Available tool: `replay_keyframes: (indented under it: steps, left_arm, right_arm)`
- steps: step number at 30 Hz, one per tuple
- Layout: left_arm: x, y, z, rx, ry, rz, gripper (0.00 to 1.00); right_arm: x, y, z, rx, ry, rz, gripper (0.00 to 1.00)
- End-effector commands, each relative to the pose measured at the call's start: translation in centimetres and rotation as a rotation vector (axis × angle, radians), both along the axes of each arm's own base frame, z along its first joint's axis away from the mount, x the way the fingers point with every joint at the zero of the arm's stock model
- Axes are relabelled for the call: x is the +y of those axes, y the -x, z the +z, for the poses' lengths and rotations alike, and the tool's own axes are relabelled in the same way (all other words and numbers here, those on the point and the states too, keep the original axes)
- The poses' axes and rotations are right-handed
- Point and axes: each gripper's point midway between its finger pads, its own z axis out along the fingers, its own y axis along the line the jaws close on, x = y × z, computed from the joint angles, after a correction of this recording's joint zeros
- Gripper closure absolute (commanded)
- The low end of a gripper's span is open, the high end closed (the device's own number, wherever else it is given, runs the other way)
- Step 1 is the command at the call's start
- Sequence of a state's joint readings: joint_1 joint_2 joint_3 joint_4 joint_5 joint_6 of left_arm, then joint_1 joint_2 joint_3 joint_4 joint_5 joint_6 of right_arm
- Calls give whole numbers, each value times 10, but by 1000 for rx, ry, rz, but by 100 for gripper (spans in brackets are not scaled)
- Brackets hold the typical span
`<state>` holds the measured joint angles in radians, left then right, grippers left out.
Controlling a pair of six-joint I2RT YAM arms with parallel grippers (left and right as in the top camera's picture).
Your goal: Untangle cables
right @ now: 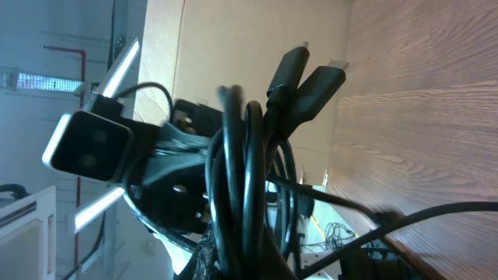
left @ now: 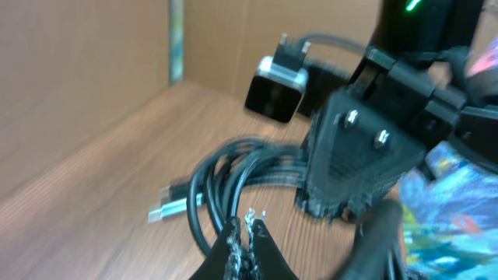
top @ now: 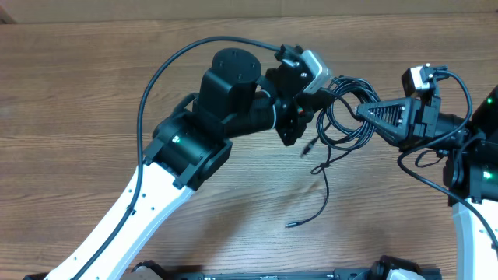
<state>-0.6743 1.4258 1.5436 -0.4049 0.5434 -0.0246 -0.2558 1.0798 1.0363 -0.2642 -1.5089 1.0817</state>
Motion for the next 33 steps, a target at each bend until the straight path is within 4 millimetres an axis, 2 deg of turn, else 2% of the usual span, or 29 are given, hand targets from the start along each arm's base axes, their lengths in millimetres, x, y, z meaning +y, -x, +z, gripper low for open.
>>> replay_keyframes:
  steps: [1, 4, 11, 19, 25, 33]
  left_arm:
    - [-13, 16, 19, -17, 87, -130, 96]
    - [-15, 21, 30, -32, 126, -163, 96]
    - [-18, 45, 34, -20, 151, -301, 96]
    - [-20, 76, 62, -128, 240, -483, 96]
    - [-21, 70, 73, -196, 267, -452, 96]
    - [-20, 56, 91, -286, 308, -367, 96]
  right_arm:
    - [3, 11, 9, -67, 10, 34, 96]
    - [1, 5, 7, -60, 17, 1, 96]
    - [-5, -11, -2, -40, 46, -103, 96]
    - [-10, -18, -28, 49, 90, -182, 96]
    - [-5, -14, -30, 42, 96, -155, 96]
    - [17, -1, -50, 84, 150, -96, 96]
